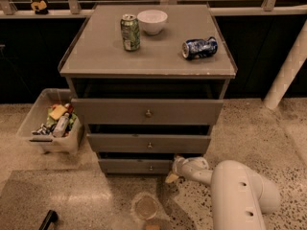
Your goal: Open bottom drawer
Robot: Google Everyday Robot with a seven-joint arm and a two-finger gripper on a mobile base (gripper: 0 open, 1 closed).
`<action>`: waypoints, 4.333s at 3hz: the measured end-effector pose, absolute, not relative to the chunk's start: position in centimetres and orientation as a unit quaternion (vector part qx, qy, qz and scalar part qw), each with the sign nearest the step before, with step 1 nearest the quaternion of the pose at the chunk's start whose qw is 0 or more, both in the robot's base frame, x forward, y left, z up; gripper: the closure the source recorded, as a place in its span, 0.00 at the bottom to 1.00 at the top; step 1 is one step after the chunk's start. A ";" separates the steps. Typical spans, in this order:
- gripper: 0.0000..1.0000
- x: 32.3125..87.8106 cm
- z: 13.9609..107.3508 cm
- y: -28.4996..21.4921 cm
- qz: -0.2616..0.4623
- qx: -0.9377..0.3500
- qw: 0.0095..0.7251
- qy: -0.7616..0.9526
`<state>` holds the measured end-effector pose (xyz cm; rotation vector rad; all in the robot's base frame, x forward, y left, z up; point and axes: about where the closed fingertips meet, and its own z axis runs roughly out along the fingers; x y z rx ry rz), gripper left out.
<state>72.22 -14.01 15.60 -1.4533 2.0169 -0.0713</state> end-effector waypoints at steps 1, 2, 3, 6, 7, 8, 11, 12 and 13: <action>0.18 72.2 15.6 -14.0 -0.027 -0.553 0.321 0.768; 0.41 72.2 15.6 -14.0 -0.027 -0.553 0.321 0.768; 0.64 72.2 15.6 -14.0 -0.027 -0.553 0.321 0.768; 1.00 72.5 16.2 -14.0 -0.031 -0.557 0.318 0.766; 1.00 72.5 16.4 -14.0 -0.031 -0.557 0.318 0.766; 1.00 70.0 16.0 -15.3 -0.027 -0.552 0.305 0.776; 1.00 69.9 16.0 -15.0 -0.028 -0.555 0.303 0.774; 1.00 68.7 15.5 -14.6 -0.018 -0.551 0.305 0.777; 1.00 68.7 15.8 -14.6 -0.018 -0.551 0.305 0.777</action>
Offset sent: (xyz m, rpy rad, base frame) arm 0.0000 0.0000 0.0000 0.0000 0.0000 0.0000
